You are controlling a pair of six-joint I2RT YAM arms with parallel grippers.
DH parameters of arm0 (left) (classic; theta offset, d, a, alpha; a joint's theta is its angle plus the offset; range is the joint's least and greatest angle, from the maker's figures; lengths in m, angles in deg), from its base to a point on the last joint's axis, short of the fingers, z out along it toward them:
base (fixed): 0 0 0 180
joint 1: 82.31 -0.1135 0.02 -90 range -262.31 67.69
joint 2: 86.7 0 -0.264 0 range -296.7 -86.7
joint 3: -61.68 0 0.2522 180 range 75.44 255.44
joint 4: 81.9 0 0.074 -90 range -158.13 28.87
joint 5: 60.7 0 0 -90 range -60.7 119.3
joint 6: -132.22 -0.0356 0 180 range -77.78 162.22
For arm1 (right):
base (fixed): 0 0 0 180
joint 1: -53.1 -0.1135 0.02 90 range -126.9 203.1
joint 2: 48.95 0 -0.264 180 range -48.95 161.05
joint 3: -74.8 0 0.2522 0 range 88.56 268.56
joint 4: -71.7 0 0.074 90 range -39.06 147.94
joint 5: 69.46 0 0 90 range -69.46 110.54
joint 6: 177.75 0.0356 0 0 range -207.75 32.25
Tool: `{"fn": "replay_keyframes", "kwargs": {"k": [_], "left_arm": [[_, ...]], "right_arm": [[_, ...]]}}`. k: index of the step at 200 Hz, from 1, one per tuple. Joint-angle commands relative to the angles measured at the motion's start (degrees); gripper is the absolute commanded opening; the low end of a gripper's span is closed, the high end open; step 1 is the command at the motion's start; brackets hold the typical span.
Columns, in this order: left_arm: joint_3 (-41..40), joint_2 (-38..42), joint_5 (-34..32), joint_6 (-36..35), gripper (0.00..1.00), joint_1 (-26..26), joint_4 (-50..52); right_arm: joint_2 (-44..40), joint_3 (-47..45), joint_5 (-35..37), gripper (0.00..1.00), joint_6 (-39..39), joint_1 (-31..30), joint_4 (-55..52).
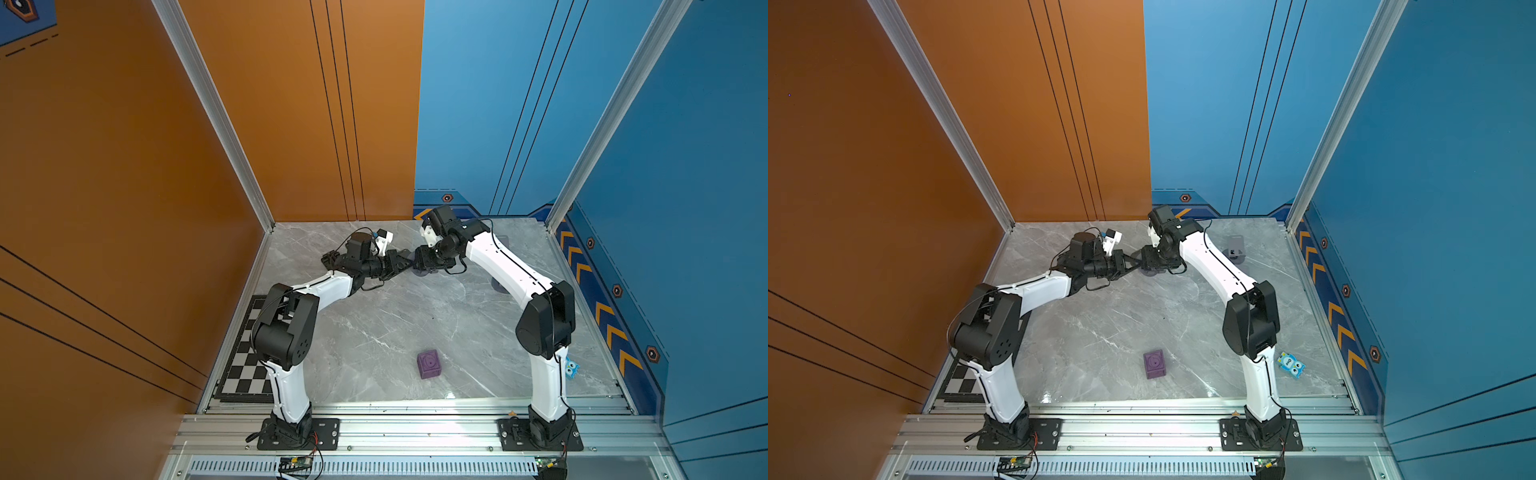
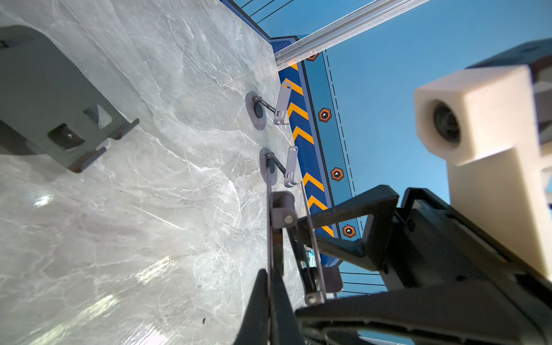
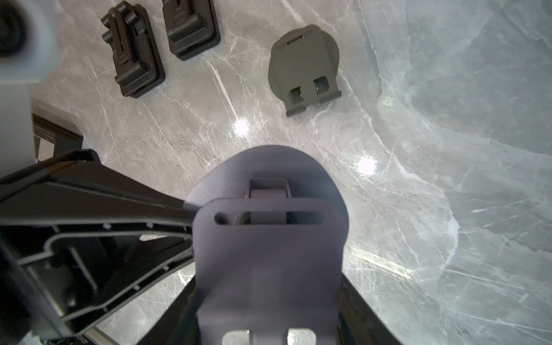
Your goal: Open the phone stand
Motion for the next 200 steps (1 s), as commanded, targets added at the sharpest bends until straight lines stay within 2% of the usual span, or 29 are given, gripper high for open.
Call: {"fn": "replay_keyframes", "kwargs": {"k": [1, 72, 169, 200], "left_arm": [[-4.41, -0.1, 0.16, -6.72, 0.0, 1.37, 6.35], [-6.9, 0.4, -0.81, -12.51, 0.0, 1.46, 9.18], [-7.87, 1.21, -1.43, -13.39, 0.0, 1.55, 9.14], [-7.37, 3.29, -1.24, -12.62, 0.0, 1.46, 9.18]], "right_arm": [[-0.61, 6.99, -3.06, 0.17, -1.12, 0.27, 1.96], [1.43, 12.67, -2.19, 0.2, -2.98, 0.38, -3.79], [2.96, 16.33, -2.79, 0.2, -3.89, 0.19, -6.42], [3.78, 16.38, -3.46, 0.24, -3.66, -0.15, -6.33]]}}
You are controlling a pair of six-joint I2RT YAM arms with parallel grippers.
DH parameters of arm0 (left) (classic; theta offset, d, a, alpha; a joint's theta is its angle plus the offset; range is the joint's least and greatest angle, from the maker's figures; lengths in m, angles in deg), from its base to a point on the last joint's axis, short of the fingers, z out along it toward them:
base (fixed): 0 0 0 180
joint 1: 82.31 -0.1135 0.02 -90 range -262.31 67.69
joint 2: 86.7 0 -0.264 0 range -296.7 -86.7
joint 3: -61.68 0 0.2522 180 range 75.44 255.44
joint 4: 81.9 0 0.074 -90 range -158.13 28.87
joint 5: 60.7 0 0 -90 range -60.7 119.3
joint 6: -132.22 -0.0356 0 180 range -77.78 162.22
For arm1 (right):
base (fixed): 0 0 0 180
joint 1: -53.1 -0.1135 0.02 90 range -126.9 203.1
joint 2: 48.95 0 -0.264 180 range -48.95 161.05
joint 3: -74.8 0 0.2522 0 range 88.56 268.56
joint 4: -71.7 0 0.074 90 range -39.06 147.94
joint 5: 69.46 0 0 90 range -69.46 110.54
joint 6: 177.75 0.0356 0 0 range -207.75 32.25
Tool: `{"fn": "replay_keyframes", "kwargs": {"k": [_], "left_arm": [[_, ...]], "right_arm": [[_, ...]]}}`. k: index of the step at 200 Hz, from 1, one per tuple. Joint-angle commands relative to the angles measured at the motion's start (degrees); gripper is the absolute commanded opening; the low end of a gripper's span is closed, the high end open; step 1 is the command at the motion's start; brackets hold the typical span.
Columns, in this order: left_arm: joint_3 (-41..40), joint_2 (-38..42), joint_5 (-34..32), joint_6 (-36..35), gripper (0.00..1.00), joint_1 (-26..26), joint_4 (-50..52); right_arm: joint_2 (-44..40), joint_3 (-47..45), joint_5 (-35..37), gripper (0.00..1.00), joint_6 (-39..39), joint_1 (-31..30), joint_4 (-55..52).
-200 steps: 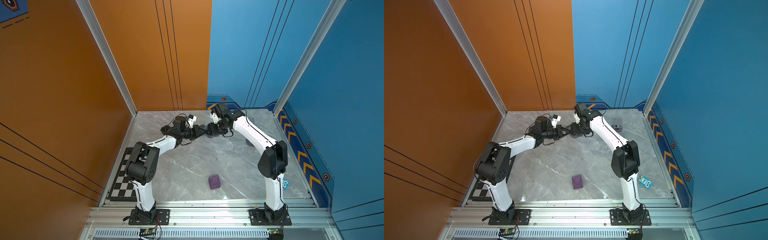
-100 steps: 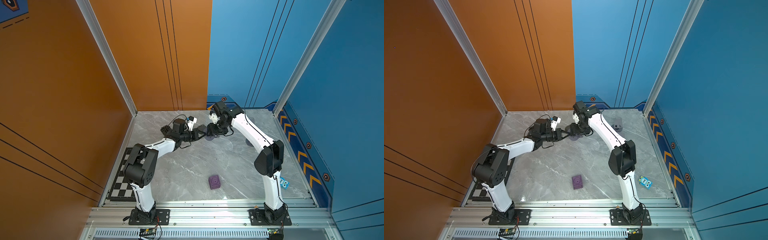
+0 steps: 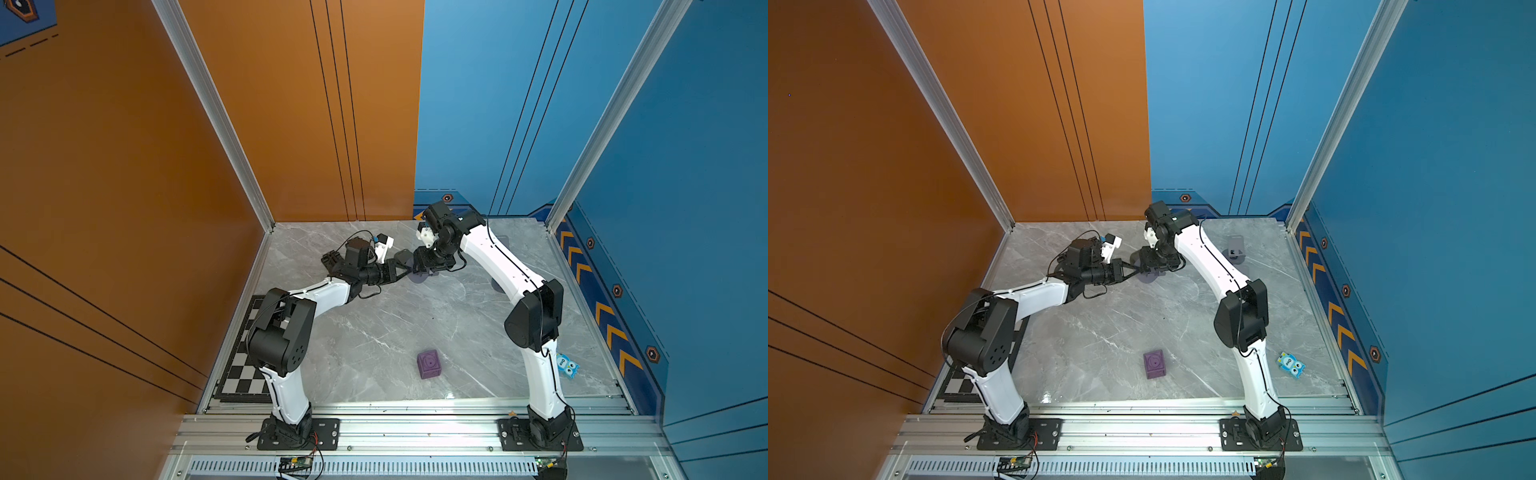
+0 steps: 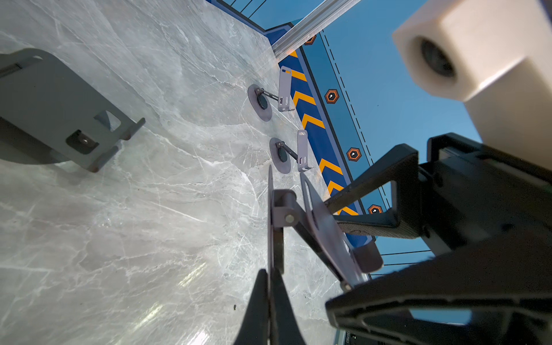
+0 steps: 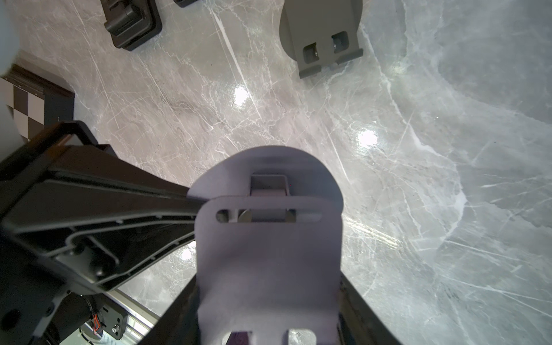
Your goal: Open the phone stand
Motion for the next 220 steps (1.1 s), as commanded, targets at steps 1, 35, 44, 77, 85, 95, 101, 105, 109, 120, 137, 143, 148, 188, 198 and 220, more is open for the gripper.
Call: {"fn": "replay_keyframes", "kwargs": {"k": [1, 35, 44, 77, 85, 95, 101, 105, 109, 120, 137, 143, 148, 188, 198, 220], "left_arm": [[-2.59, 0.37, -0.3, -2.55, 0.0, 1.29, 9.9], [-1.51, 2.8, -0.49, -1.36, 0.0, 1.07, 9.91], [-1.0, 3.3, -0.42, -0.82, 0.0, 0.89, 9.9], [1.47, 5.24, -0.66, 0.46, 0.0, 0.52, 9.91], [2.02, 5.45, -0.66, 0.79, 0.0, 0.41, 9.89], [2.85, 5.6, -0.66, 0.99, 0.0, 0.41, 9.92], [3.18, 5.66, -0.66, 1.24, 0.0, 0.41, 9.8], [3.43, 5.78, -0.62, 1.34, 0.0, 0.41, 9.84], [3.63, 5.81, -0.65, 1.52, 0.0, 0.41, 9.86], [4.09, 5.95, -0.8, 1.77, 0.0, 0.41, 9.8], [4.73, 6.45, -1.14, 2.21, 0.0, 0.41, 9.78], [4.87, 6.62, -1.23, 2.28, 0.0, 0.41, 9.86], [4.97, 6.78, -1.28, 2.36, 0.0, 0.4, 9.77], [5.97, 7.81, -1.54, 3.2, 0.0, 0.45, 9.82], [6.12, 8.11, -1.63, 3.29, 0.0, 0.41, 9.83], [6.3, 8.48, -1.64, 3.37, 0.0, 0.41, 9.79]], "right_arm": [[-1.5, 4.91, -1.3, 0.24, -0.55, 0.03, 6.57], [-0.6, 4.95, -3.32, 0.29, 0.11, -0.08, 6.53], [-0.5, 4.89, -3.84, 0.3, 0.33, -0.15, 6.65], [0.03, 4.81, -6.08, 0.39, 0.77, -0.06, 6.92], [0.11, 4.77, -6.79, 0.42, 0.89, -0.06, 6.87], [0.17, 4.64, -7.64, 0.45, 0.94, 0.03, 6.99], [0.31, 4.66, -8.26, 0.47, 1.09, 0.05, 7.05], [0.44, 4.63, -8.6, 0.49, 1.06, 0.03, 7.05], [0.47, 4.68, -8.97, 0.5, 1.11, 0.03, 7.17], [0.55, 4.66, -9.77, 0.55, 1.19, 0.05, 7.22], [0.82, 4.58, -10.89, 0.62, 1.22, 0.11, 7.36], [0.91, 4.53, -11.28, 0.65, 1.21, 0.11, 7.34], [0.89, 4.51, -11.49, 0.67, 1.22, 0.11, 7.35], [1.18, 3.69, -12.7, 0.83, 1.18, 0.2, 7.79], [1.29, 3.59, -12.79, 0.85, 1.15, 0.29, 7.86], [1.55, 3.23, -12.83, 0.87, 1.38, 0.55, 8.22]]}}
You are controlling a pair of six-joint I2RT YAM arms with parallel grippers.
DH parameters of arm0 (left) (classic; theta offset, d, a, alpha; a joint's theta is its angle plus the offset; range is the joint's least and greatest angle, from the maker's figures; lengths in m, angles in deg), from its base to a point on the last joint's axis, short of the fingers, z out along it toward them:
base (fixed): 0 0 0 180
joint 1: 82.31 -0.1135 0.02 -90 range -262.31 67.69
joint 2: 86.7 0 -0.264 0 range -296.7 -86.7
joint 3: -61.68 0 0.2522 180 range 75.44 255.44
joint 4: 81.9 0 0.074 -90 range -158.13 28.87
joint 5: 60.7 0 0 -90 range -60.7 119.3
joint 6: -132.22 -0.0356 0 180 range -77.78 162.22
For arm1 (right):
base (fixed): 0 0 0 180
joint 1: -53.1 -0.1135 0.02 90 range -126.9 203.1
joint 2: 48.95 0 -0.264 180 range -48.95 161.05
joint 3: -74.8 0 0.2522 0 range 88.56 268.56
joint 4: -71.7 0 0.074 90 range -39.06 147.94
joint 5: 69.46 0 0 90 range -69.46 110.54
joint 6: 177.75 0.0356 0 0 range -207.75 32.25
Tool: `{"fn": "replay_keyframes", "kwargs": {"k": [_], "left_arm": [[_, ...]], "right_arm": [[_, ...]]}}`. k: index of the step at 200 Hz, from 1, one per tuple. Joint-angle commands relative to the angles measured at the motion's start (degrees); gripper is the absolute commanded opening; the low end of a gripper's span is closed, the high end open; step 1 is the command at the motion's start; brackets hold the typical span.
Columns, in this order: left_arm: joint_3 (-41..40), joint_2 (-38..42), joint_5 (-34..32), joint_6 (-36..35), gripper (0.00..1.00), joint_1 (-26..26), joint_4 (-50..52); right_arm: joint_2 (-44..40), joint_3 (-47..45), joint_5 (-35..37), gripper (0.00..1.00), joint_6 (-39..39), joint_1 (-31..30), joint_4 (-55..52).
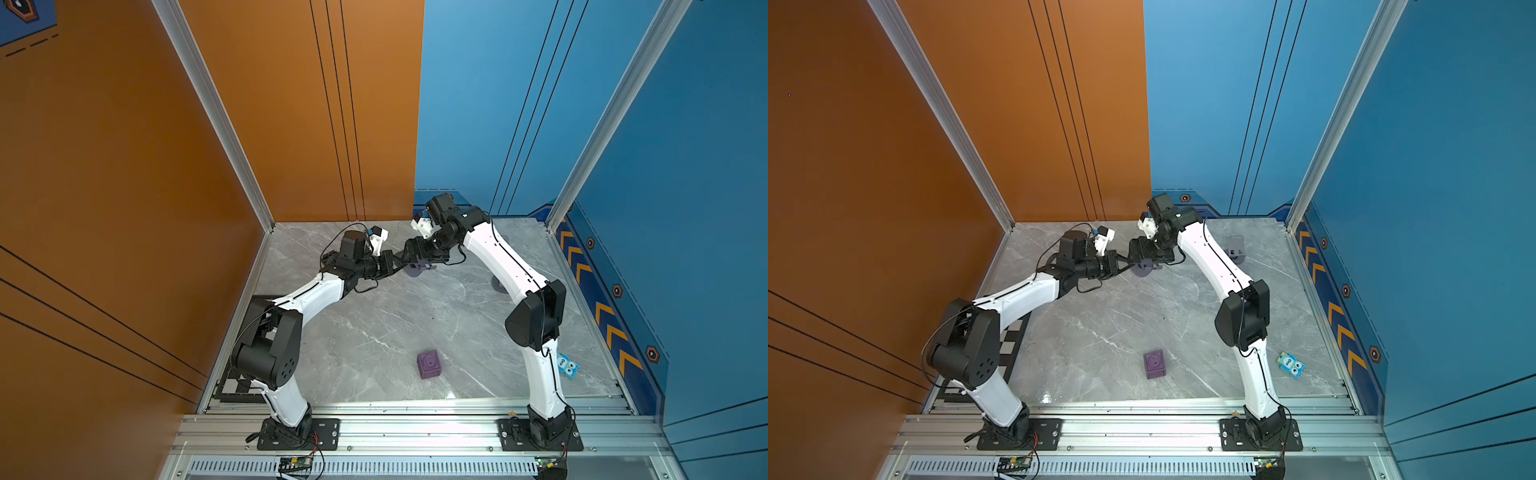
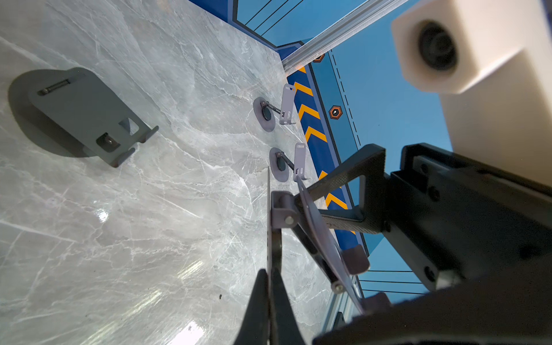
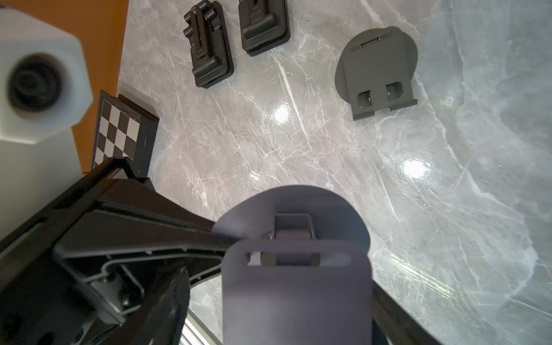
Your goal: Open the phone stand
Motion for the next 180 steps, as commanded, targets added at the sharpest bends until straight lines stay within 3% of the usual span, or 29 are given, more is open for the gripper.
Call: {"fn": "replay_keyframes", "kwargs": {"k": [1, 54, 116, 163, 180], "left_arm": [[2.34, 2.33, 1.95, 0.47, 0.0, 0.78, -0.35], [0.96, 3.32, 1.39, 0.58, 0.0, 0.78, -0.4], [-0.63, 3.93, 1.15, 0.54, 0.0, 0.87, -0.39], [-0.95, 4.21, 0.6, 0.57, 0.0, 0.87, -0.33], [-1.34, 4.24, 0.1, 1.07, 0.0, 0.78, -0.27]], "right_arm": [[1.22, 0.64, -2.67, 0.87, 0.25, -0.21, 2.61], [0.89, 0.45, -1.91, 0.76, 1.04, 1.03, 3.97], [-0.23, 0.29, 2.14, 0.73, 0.17, 0.94, 4.07], [-0.78, -0.46, 5.15, 0.46, -1.29, -0.64, 3.39], [-1.19, -0.46, 7.27, 0.43, -1.66, -1.03, 3.02]]}}
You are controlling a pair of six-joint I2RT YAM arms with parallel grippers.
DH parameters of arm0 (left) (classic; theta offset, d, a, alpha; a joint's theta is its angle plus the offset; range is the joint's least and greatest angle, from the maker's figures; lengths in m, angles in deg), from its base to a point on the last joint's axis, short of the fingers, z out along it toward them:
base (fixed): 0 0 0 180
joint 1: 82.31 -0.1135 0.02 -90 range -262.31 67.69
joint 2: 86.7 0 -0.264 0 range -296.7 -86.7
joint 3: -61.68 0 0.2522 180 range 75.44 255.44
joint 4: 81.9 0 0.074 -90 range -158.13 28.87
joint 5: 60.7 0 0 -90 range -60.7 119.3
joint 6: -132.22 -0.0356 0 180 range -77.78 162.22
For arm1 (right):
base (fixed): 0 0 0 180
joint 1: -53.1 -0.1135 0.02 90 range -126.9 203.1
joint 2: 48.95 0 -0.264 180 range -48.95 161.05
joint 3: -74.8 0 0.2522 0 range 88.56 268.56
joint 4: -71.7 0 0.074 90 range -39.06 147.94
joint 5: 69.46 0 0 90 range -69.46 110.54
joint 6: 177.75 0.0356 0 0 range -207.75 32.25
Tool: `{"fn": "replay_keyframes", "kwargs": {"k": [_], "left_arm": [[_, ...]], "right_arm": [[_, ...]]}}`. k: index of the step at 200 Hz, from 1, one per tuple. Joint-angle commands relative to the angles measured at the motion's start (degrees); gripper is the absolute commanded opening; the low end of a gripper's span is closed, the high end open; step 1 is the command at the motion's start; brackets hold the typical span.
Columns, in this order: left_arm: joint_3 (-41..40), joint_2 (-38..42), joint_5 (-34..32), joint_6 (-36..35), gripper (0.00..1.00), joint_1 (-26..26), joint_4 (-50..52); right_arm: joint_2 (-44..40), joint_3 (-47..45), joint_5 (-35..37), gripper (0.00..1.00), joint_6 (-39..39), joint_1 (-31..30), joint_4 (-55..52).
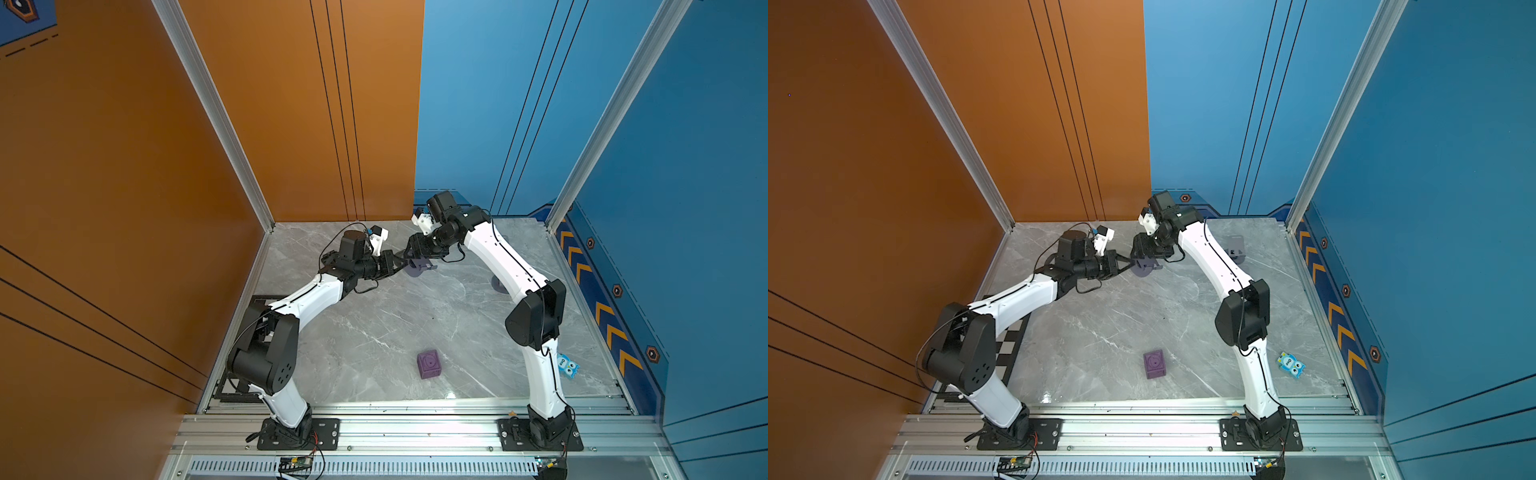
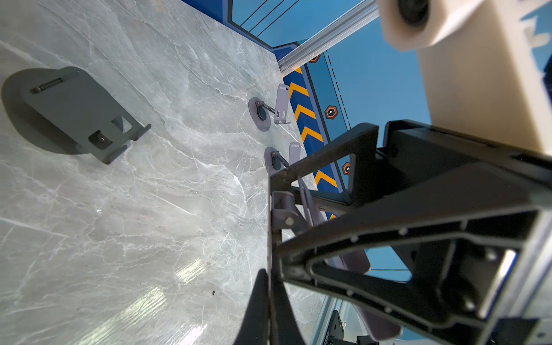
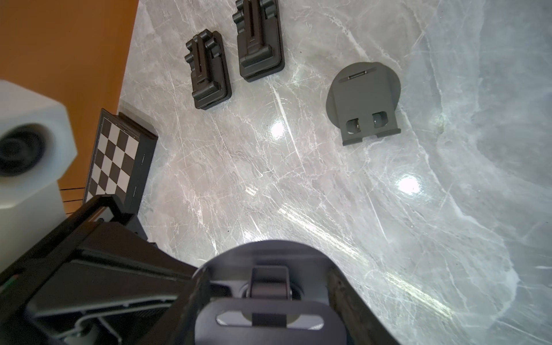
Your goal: Open the phone stand
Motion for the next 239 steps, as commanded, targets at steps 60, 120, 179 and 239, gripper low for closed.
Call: {"fn": "replay_keyframes", "kwargs": {"k": [60, 120, 179, 239], "left_arm": [[-3.77, 0.73, -2.98, 4.52, 0.0, -0.9, -1.08], [-5.31, -2.28, -7.07, 8.1, 0.0, -2.64, 0.5], [-2.57, -4.34, -11.37, 7.16, 0.0, -4.31, 8.52], [-1.37, -5.59, -13.97, 5.68, 0.0, -6.02, 14.61]], "right_arm": [[-5.3, 0.41, 15.16, 0.37, -3.07, -2.93, -0.46], [-8.0, 2.13, 22.01, 0.38, -6.31, -6.94, 0.0], [-9.33, 4.39, 25.32, 0.38, -7.88, -9.12, 1.19], [-11.28, 4.53, 27.6, 0.38, -9.1, -10.23, 2.77]]}}
